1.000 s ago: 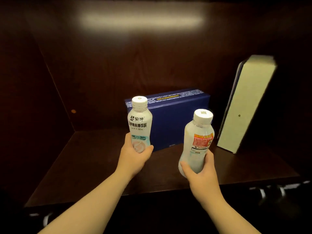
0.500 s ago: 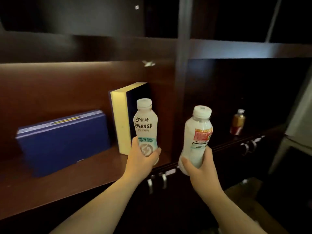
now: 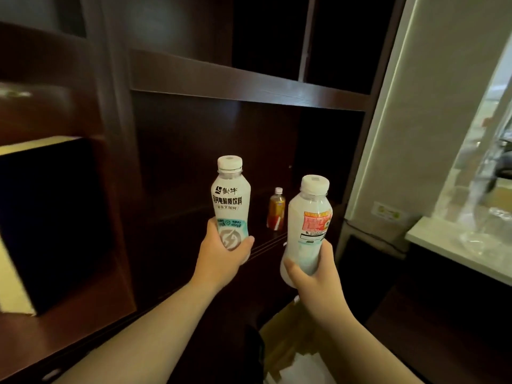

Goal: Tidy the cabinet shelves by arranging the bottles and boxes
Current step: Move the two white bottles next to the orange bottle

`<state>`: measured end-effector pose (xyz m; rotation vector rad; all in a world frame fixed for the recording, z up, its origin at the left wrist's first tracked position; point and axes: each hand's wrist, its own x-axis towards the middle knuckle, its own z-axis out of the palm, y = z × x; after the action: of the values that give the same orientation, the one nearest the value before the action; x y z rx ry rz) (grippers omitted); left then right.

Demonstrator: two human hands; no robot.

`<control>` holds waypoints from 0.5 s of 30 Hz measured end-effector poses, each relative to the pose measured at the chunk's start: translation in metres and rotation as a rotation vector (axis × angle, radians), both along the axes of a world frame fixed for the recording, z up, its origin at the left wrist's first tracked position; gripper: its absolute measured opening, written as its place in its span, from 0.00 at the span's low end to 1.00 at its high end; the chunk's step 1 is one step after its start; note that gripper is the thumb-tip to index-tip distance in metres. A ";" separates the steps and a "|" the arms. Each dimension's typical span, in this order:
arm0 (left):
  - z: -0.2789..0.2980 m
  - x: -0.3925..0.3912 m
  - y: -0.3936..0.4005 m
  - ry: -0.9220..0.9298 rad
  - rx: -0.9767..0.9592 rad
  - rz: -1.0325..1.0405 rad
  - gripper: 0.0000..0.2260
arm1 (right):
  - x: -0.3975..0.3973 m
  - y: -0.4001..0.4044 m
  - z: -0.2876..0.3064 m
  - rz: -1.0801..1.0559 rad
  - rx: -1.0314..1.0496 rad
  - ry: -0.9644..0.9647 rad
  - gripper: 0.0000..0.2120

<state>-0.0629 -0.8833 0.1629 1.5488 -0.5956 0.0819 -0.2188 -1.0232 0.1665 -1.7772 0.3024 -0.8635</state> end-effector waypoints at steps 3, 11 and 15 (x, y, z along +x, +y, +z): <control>-0.012 0.038 -0.046 0.022 -0.021 -0.022 0.31 | 0.035 -0.043 -0.008 -0.021 -0.020 0.027 0.25; -0.043 0.151 -0.128 0.071 0.049 0.027 0.25 | 0.155 -0.132 -0.039 0.018 0.022 0.064 0.27; -0.077 0.192 -0.155 0.139 0.129 0.115 0.26 | 0.220 -0.169 -0.067 0.109 0.010 0.112 0.26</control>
<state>0.1290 -1.0379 0.0863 1.6988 -0.4081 0.0233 0.0014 -1.1921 0.0995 -1.8189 0.2795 -0.6856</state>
